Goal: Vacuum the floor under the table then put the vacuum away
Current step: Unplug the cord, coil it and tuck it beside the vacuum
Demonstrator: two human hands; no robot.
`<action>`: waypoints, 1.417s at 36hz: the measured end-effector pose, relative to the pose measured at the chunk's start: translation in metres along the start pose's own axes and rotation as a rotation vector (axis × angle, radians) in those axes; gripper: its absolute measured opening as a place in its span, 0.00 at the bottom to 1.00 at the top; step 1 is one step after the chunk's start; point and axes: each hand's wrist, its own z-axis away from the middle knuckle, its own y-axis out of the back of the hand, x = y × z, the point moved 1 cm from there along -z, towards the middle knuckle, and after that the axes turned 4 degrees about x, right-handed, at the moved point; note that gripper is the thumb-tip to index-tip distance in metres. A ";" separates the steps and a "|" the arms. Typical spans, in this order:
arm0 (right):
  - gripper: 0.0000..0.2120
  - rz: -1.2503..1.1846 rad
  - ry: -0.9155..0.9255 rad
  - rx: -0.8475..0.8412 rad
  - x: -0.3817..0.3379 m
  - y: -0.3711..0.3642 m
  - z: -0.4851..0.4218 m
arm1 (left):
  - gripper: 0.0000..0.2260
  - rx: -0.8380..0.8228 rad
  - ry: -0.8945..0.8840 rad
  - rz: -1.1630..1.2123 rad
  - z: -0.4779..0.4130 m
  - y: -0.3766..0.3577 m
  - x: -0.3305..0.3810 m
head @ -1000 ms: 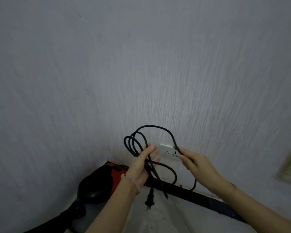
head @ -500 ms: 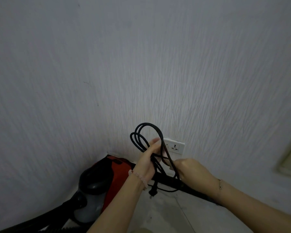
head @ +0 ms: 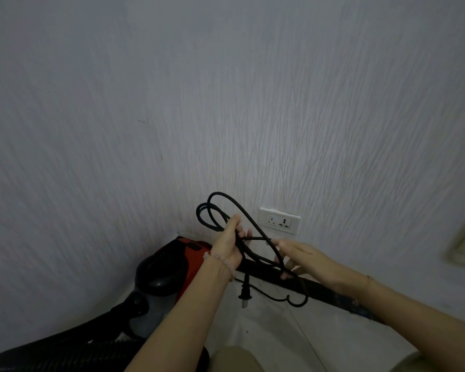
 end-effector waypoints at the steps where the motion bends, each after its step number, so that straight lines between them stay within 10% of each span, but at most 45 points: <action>1: 0.11 -0.011 0.015 -0.002 -0.001 0.000 0.001 | 0.12 0.056 -0.014 -0.004 -0.002 0.001 -0.001; 15: 0.18 0.047 0.058 0.235 -0.003 -0.001 -0.013 | 0.08 -0.337 0.067 0.020 0.007 0.000 -0.020; 22: 0.15 0.337 0.107 0.079 0.008 -0.012 -0.014 | 0.10 -0.131 -0.008 -0.096 0.017 -0.012 -0.029; 27: 0.11 0.085 0.070 -0.026 0.009 -0.009 -0.007 | 0.20 -0.069 -0.157 0.050 0.012 -0.014 -0.012; 31: 0.09 -0.090 0.119 0.207 0.013 0.006 -0.008 | 0.17 -0.088 -0.177 0.177 0.005 -0.009 0.018; 35: 0.11 -0.279 -0.187 0.448 0.026 0.013 -0.014 | 0.16 -0.125 -0.188 0.274 0.009 -0.006 0.040; 41: 0.22 -0.826 -0.813 -0.081 0.040 -0.022 -0.025 | 0.12 -0.229 -0.085 0.361 0.018 -0.001 0.042; 45: 0.04 -0.878 -0.648 0.075 0.034 -0.028 -0.043 | 0.14 -0.233 0.065 0.336 0.015 0.015 0.029; 51: 0.22 -0.563 -0.296 0.110 0.033 -0.005 -0.046 | 0.14 -0.059 0.129 0.045 0.002 0.041 -0.005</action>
